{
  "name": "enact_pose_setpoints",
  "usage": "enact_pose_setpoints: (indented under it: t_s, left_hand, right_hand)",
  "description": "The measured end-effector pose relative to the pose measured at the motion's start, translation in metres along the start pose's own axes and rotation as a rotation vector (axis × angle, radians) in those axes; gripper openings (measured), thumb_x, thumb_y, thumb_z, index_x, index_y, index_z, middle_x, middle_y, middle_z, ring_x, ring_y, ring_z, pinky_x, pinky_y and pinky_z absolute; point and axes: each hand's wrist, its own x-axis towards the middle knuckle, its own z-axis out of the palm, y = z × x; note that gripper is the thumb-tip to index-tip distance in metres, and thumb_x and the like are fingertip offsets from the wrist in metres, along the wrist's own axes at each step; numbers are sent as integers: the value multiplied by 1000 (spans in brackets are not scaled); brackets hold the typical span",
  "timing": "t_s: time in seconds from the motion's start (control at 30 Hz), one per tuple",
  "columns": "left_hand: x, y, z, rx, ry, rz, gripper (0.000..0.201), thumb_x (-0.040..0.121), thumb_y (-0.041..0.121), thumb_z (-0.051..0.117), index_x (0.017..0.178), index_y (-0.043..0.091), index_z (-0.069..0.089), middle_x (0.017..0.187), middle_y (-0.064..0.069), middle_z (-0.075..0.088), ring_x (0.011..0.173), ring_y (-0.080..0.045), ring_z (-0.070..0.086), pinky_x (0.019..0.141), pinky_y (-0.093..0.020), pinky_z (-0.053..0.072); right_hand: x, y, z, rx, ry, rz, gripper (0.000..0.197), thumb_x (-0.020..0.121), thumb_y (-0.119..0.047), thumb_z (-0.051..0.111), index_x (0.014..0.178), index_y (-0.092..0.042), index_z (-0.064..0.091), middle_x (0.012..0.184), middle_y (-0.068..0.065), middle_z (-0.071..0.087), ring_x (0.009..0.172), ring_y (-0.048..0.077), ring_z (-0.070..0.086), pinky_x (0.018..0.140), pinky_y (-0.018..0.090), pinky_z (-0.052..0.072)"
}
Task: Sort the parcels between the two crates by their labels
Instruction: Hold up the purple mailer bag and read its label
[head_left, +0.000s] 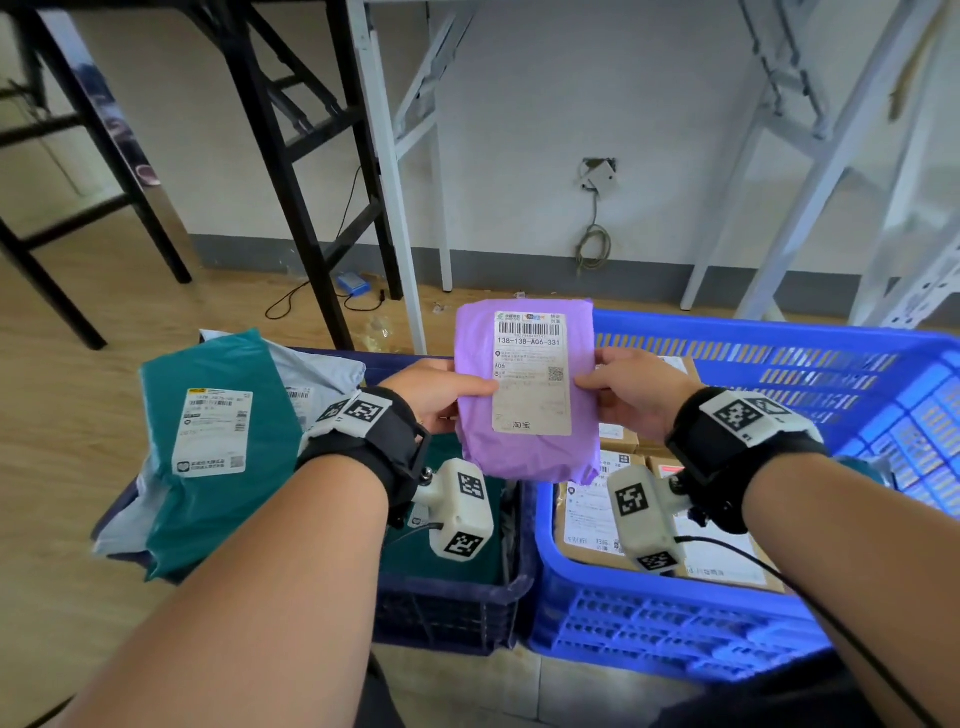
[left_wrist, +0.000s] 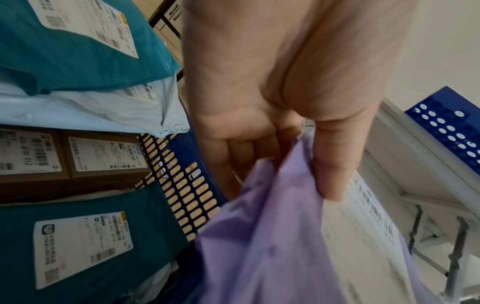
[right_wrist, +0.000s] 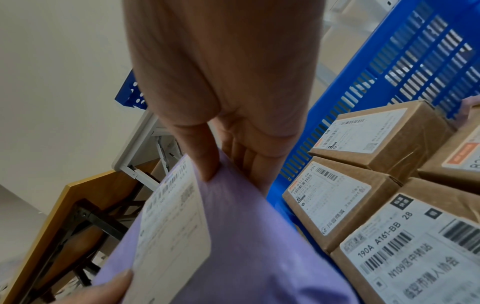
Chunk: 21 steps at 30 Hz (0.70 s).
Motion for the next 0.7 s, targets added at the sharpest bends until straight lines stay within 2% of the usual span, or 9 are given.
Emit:
enact_pose_setpoints:
  t_s: [0.07, 0.13, 0.27, 0.37, 0.47, 0.57, 0.63, 0.7]
  left_hand:
    - [1, 1, 5, -17, 0, 7, 34, 85, 6, 69, 118, 2, 63, 112, -16, 70, 101, -30, 68, 86, -38, 55]
    - [3, 3, 13, -44, -22, 14, 36, 85, 5, 69, 119, 1, 61, 113, -16, 69, 96, -28, 68, 78, -35, 58]
    - [9, 10, 43, -82, -82, 26, 36, 85, 1, 68, 120, -1, 59, 111, -17, 69, 87, -25, 69, 66, -30, 60]
    - [15, 12, 71, -65, -157, 39, 23, 87, -1, 64, 110, 1, 62, 105, -11, 70, 75, -19, 70, 61, -26, 59]
    - [23, 9, 100, -29, -222, 31, 10, 88, -3, 61, 92, 6, 64, 82, -4, 73, 63, -13, 71, 62, -23, 59]
    - [28, 6, 124, -13, -261, 25, 13, 89, -5, 58, 91, 7, 63, 66, 0, 73, 57, -11, 70, 56, -22, 58]
    - [32, 3, 137, 20, -279, 17, 16, 91, -6, 55, 93, 8, 63, 68, 0, 73, 57, -11, 70, 56, -22, 58]
    - [36, 0, 148, 63, -272, 3, 18, 91, -7, 53, 102, 4, 63, 80, -6, 72, 63, -15, 70, 57, -23, 58]
  right_hand:
    - [-2, -2, -6, 14, 3, -11, 22, 95, 0, 50, 114, -3, 60, 109, 14, 68, 92, 24, 65, 76, 30, 56]
    - [-7, -7, -15, 23, 14, -25, 14, 94, -4, 54, 106, -5, 62, 102, 10, 69, 84, 19, 66, 68, 25, 58]
    - [-16, -9, -48, 16, 68, -33, 7, 92, -7, 58, 97, -8, 63, 101, 9, 68, 86, 19, 64, 75, 26, 55]
    - [-24, -4, -76, -13, 121, -23, 9, 93, -7, 58, 100, -7, 64, 97, 8, 67, 81, 17, 63, 65, 21, 55]
    - [-37, 5, -109, -23, 181, 23, 10, 93, -6, 57, 91, -11, 64, 86, 4, 66, 67, 12, 63, 54, 18, 54]
    - [-44, 14, -137, -52, 247, 51, 13, 93, -5, 56, 90, -14, 65, 82, 5, 64, 65, 13, 61, 58, 19, 56]
    - [-48, 20, -150, -74, 261, 68, 14, 93, -4, 55, 89, -13, 66, 82, 6, 65, 65, 14, 62, 62, 21, 56]
    - [-51, 26, -159, -68, 259, 90, 13, 92, -4, 56, 88, -12, 66, 83, 7, 66, 67, 16, 63, 63, 24, 57]
